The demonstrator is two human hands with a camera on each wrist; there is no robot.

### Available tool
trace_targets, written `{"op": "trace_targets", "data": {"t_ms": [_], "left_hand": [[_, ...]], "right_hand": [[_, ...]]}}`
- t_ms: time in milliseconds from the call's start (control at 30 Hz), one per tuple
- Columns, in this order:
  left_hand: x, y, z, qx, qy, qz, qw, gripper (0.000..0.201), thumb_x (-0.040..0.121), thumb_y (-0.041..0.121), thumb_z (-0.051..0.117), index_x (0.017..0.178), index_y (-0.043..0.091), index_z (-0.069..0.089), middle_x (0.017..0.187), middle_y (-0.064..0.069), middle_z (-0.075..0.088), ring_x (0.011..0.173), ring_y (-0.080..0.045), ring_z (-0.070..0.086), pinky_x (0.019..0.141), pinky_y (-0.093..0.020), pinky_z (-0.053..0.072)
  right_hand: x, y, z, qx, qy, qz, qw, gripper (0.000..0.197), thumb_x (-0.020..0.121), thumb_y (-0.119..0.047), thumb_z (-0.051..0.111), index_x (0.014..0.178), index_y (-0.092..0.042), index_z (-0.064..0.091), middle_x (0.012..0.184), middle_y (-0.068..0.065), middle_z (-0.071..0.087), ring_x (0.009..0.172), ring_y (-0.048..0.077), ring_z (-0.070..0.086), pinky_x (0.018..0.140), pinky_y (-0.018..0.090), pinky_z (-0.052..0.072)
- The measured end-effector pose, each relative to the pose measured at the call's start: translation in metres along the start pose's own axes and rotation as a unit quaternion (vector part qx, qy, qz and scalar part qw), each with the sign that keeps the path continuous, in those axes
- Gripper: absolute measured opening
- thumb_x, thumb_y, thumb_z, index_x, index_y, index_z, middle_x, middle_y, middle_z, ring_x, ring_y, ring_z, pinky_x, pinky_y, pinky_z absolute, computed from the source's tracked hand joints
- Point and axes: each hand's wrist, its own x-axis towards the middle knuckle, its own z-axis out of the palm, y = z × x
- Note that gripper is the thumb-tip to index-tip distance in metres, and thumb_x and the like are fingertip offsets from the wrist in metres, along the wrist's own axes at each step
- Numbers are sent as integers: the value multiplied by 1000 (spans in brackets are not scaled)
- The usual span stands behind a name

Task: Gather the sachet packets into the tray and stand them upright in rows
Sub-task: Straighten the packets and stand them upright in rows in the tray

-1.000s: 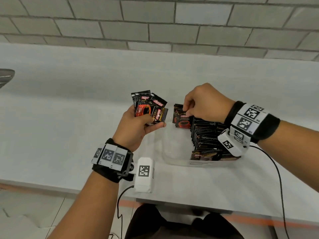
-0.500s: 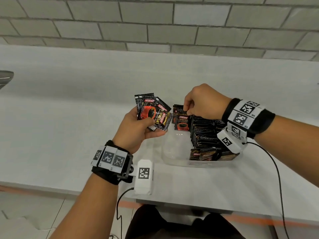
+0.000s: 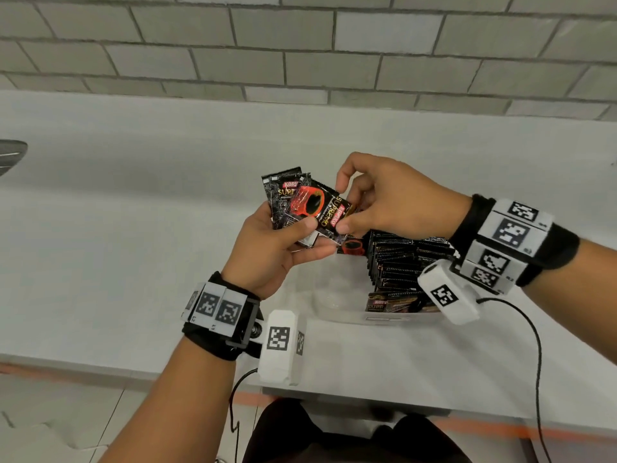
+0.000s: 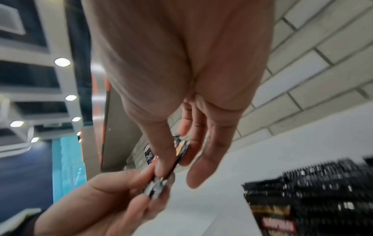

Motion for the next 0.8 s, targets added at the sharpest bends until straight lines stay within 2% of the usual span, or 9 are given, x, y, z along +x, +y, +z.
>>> {"op": "trace_targets", "data": {"t_ms": [100,200,267,333,367,433,500,633,800], "left_hand": [[-2,1,0,3,-10,7,1000,41,95,1,60,135,1,49,119,-26,70,97,-48,72,79,-46,61],[-1,2,-7,-11,11,14,1000,41,96,0,58,136,0,48,113,-21,71,93,-48,73,76,-44,62],[0,2,-14,-11,38,19,999,40,97,-1,57,136,-3,47,106,-21,69,87,-46,74,73,-42,62],[1,3,-20,-5,59,24,998,39,98,-1,56,135,-4,48,107,-22,67,85,-45,74,72,-41,62],[1,3,-22,-2,66,24,998,39,98,-2,57,135,-4,48,108,-23,66,85,-45,74,72,-42,62],[2,2,-25,5,73,22,997,38,97,-2,57,135,-4,49,109,-24,65,86,-47,73,73,-43,62],[2,1,-26,16,74,17,997,37,97,-2,58,133,-5,50,107,-24,67,87,-48,73,73,-43,63],[2,-3,-24,44,62,6,997,36,96,-2,60,131,-4,53,102,-21,70,92,-53,71,73,-44,63],[1,-6,-23,59,59,-4,997,32,96,-3,60,128,-3,55,101,-21,72,91,-52,71,74,-46,63]], "right_hand": [[1,3,-3,64,20,2,998,35,82,2,78,109,-11,60,92,15,71,69,31,74,68,41,63],[5,7,-13,13,89,-3,996,26,86,-1,74,104,-19,70,87,6,73,66,17,66,67,33,58],[8,10,-23,31,118,0,993,24,91,0,65,102,-20,72,92,9,69,74,17,63,69,33,57],[12,13,-27,68,74,0,995,25,97,0,58,107,-19,71,106,17,64,87,26,66,74,41,62],[13,15,-26,57,44,0,997,24,97,-2,59,110,-20,70,108,16,63,88,27,69,72,42,63],[16,21,-21,-34,14,8,999,28,91,-7,70,112,-25,68,99,7,66,73,23,74,69,38,62],[20,27,-13,-121,25,20,992,30,82,-10,81,104,-25,69,86,-1,71,61,18,72,68,32,60],[28,35,-2,-196,18,42,979,18,75,-17,88,86,-18,74,71,-3,72,58,10,68,59,19,53],[33,42,0,-247,37,28,968,14,76,-6,81,85,-15,75,71,-9,67,64,1,60,60,9,45]]}}
